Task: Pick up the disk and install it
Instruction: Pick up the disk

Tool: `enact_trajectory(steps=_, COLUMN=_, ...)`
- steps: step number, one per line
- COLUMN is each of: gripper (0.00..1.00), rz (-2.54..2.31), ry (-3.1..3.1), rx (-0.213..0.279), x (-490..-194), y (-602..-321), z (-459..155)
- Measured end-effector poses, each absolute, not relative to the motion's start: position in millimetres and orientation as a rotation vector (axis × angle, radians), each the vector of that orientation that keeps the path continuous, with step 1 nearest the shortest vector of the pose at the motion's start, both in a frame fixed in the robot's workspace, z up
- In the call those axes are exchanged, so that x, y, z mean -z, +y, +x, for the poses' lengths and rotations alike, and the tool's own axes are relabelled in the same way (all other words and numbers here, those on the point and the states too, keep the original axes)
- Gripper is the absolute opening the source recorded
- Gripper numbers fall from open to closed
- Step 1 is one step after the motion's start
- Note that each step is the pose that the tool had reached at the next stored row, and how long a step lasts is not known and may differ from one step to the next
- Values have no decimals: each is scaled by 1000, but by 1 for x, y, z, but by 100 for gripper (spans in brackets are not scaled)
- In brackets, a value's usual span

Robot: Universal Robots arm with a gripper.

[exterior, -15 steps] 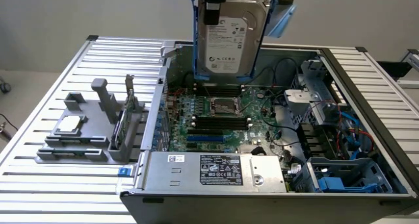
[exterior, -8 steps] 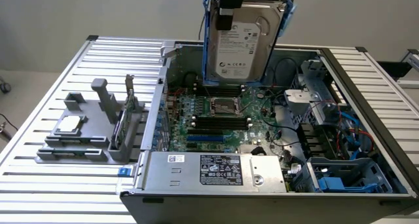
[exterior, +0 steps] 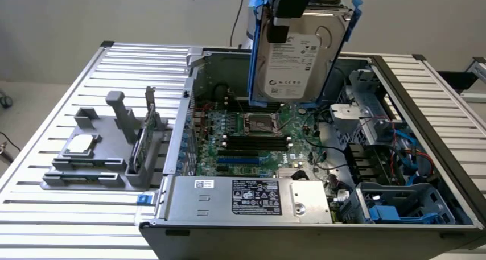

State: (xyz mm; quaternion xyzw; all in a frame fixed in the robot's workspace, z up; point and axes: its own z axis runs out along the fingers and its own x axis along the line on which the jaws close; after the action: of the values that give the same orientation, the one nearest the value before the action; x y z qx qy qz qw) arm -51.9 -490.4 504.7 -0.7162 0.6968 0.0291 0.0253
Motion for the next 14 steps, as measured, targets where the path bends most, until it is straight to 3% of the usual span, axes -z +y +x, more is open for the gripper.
enact_trajectory(steps=14, gripper=33, rz=-2212, ry=2152, rx=-95, x=-505, y=-521, z=-18)
